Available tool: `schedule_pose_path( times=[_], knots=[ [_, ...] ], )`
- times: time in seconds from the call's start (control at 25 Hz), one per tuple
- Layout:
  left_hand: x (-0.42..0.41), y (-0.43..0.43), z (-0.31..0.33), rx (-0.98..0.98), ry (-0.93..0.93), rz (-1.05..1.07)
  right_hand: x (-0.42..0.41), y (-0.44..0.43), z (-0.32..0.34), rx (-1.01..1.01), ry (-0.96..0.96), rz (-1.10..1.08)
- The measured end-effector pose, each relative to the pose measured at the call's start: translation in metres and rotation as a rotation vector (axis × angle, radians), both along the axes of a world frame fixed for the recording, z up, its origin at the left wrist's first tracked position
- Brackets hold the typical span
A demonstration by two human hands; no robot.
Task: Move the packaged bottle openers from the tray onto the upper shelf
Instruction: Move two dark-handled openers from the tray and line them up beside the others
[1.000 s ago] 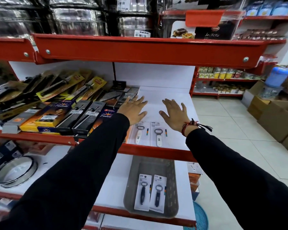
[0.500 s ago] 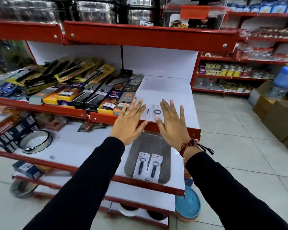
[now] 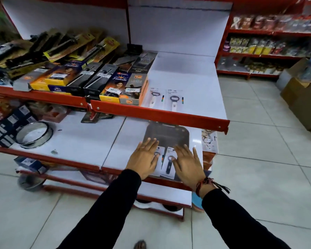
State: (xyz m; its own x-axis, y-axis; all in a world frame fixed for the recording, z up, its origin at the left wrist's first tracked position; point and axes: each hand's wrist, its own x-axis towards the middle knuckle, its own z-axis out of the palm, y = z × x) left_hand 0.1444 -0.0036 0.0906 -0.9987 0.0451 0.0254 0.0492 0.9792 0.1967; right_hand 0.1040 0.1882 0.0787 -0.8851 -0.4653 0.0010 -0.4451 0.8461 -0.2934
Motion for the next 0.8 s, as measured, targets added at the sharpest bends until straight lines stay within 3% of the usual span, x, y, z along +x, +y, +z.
schedule_pose_path(
  times=[0.16, 0.48, 0.8],
  knots=[
    [-0.061, -0.004, -0.032, 0.089, -0.214, 0.034, -0.058, -0.017, -0.024, 0.149, -0.078, -0.025],
    [-0.152, -0.005, -0.116, 0.006, -0.469, 0.05, -0.136, -0.03, -0.098, 0.436, -0.185, -0.059],
    [-0.171, -0.014, -0.126, -0.117, -0.473, 0.022, -0.154, -0.045, -0.11, 0.441, -0.184, -0.111]
  ],
)
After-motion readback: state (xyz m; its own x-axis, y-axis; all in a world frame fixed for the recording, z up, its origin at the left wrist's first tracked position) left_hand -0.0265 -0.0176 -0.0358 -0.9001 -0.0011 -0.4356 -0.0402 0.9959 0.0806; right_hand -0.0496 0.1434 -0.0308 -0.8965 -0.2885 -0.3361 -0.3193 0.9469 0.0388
